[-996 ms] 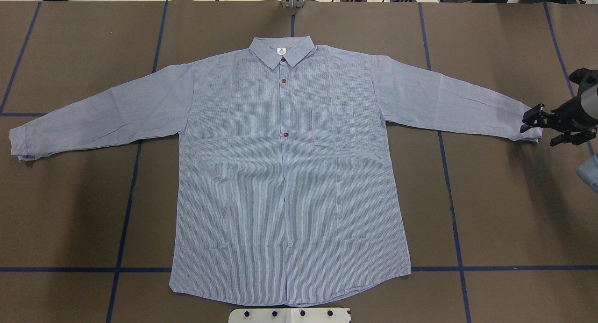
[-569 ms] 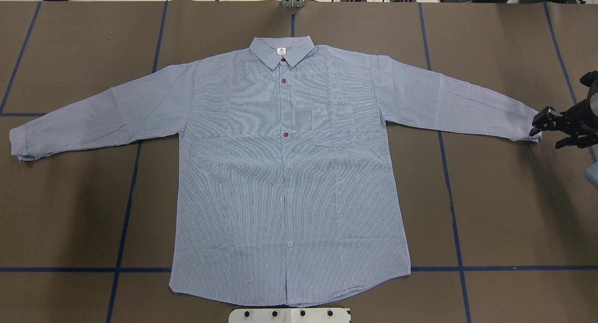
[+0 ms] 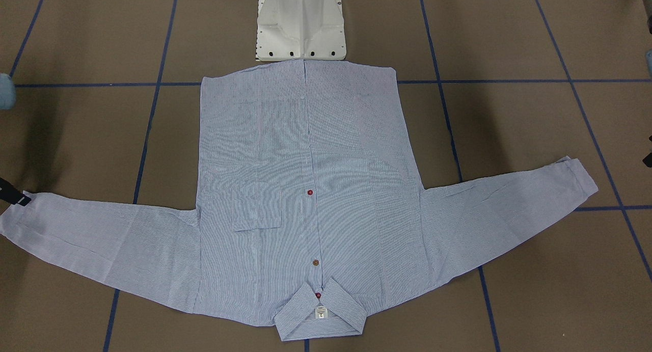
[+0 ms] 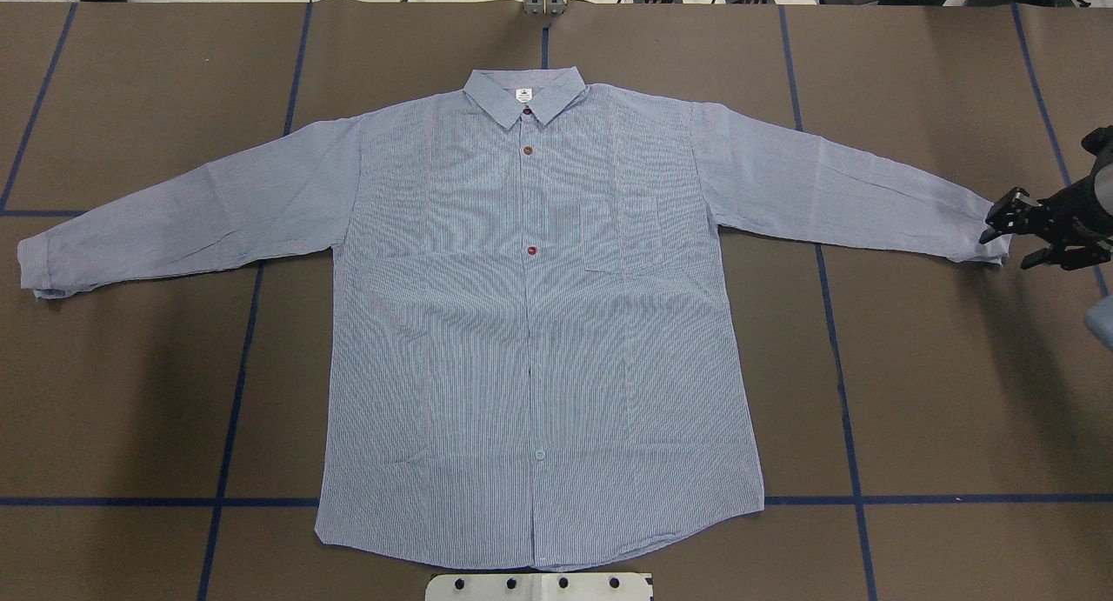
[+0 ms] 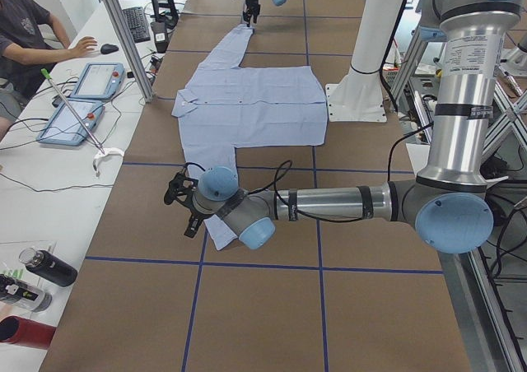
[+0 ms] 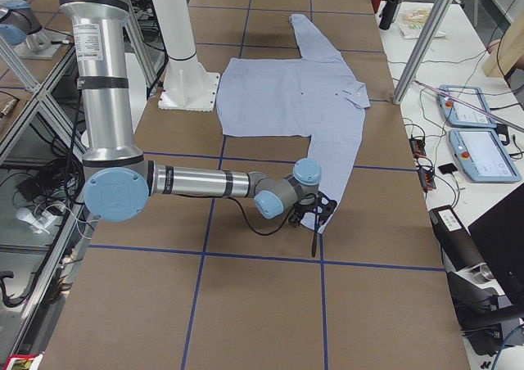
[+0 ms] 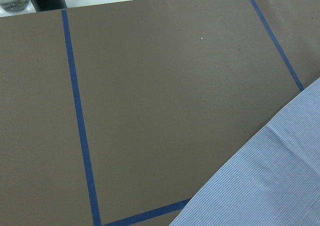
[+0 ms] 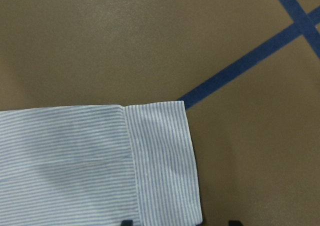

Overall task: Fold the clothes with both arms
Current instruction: 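Lower the right gripper to the cuff of the sleeve nearest it and grasp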

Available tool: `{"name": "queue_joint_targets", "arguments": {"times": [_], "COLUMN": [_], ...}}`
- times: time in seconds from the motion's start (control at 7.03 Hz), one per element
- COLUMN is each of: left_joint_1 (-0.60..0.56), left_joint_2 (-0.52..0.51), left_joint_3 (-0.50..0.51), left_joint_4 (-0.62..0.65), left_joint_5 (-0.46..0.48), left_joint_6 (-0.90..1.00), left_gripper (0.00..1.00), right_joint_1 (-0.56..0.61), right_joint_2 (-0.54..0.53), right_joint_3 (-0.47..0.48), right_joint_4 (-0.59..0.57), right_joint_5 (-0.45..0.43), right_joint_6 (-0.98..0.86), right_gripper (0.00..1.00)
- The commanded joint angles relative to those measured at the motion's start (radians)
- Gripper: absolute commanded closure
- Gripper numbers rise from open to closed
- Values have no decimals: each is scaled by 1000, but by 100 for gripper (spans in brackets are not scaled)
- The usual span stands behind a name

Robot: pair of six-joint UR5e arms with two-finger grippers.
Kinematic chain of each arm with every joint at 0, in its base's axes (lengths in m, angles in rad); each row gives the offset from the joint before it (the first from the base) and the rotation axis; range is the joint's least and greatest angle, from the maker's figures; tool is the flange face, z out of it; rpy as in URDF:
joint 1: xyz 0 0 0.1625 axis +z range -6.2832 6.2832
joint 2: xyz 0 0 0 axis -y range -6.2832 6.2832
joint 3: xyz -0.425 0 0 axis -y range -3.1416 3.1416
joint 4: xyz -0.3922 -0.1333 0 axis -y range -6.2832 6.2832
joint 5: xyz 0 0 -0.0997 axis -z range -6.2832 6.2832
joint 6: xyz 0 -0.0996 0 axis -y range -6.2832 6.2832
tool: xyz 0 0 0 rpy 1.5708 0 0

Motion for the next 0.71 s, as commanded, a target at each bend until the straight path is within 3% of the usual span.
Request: {"name": "queue_joint_targets", "arguments": {"times": [0.0, 0.14, 0.28, 0.43, 0.57], "left_joint_1": [0, 0, 0, 0, 0], "left_joint_2": [3, 3, 9, 11, 11], "left_joint_3": [-5, -6, -20, -23, -25], "left_joint_4": [0, 0, 0, 0, 0], "left_joint_5": [3, 3, 3, 5, 3], "left_joint_6": [0, 0, 0, 0, 0], "left_gripper": [1, 1, 1, 1, 1], "right_joint_1": [-1, -2, -2, -2, -1], "right_joint_2": [5, 12, 12, 14, 28], "right_joint_3": [-30, -28, -30, -22, -12], "right_joint_4": [45, 44, 45, 45, 45], "right_joint_5": [-1, -3, -1, -1, 3], "right_joint_6": [20, 26, 51, 54, 56], "right_gripper": [29, 40, 76, 100, 100]}}
